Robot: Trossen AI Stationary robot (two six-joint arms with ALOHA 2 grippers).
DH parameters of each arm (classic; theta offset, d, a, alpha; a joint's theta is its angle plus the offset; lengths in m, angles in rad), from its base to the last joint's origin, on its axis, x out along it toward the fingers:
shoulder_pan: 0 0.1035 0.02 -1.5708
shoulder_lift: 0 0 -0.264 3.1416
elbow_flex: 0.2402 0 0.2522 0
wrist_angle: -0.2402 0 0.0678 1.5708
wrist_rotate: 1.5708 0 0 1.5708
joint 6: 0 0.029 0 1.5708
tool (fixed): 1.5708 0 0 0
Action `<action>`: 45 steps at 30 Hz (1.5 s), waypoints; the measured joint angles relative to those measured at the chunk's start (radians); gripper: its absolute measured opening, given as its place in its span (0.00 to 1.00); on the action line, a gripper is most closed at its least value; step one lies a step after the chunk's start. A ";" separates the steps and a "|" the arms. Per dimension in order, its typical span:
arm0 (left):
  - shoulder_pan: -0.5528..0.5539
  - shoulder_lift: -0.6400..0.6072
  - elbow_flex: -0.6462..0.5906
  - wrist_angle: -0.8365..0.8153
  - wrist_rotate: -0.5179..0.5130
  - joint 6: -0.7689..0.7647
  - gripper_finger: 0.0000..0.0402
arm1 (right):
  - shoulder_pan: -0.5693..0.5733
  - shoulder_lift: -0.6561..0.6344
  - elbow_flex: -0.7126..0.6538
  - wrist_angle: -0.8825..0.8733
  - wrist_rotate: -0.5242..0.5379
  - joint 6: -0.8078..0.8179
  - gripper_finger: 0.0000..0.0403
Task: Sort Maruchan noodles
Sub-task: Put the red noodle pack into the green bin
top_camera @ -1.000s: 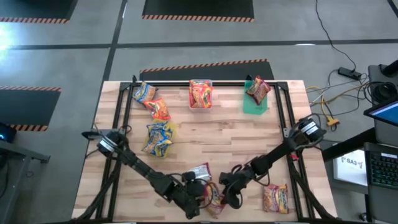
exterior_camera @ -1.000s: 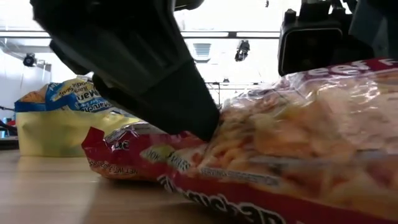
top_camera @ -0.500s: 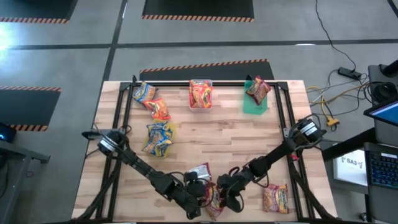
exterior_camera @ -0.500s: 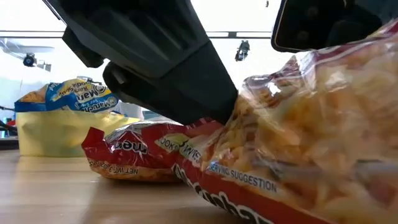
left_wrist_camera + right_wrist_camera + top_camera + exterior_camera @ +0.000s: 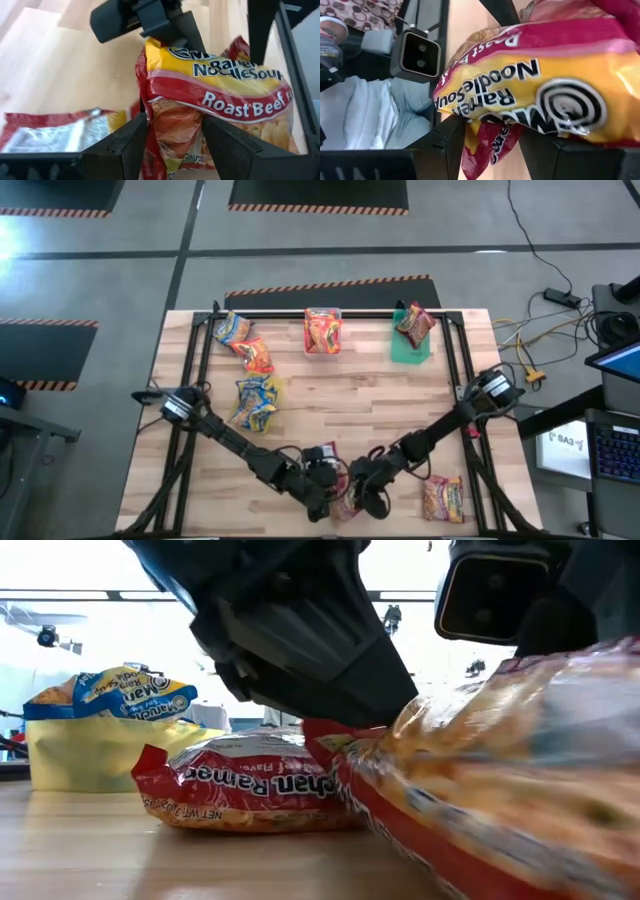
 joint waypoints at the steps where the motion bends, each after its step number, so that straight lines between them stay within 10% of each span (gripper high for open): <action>1: 0.005 0.000 0.000 -0.002 0.000 0.001 0.45 | -0.004 -0.002 0.000 -0.007 -0.003 0.000 0.39; 18: 0.116 -0.060 0.000 -0.026 0.001 0.224 0.45 | -0.096 -0.181 -0.002 -0.299 -0.016 -0.090 0.38; 45: 0.552 -0.077 0.004 0.191 0.020 0.470 0.45 | -0.566 -0.470 -0.012 -0.802 0.120 -0.358 0.38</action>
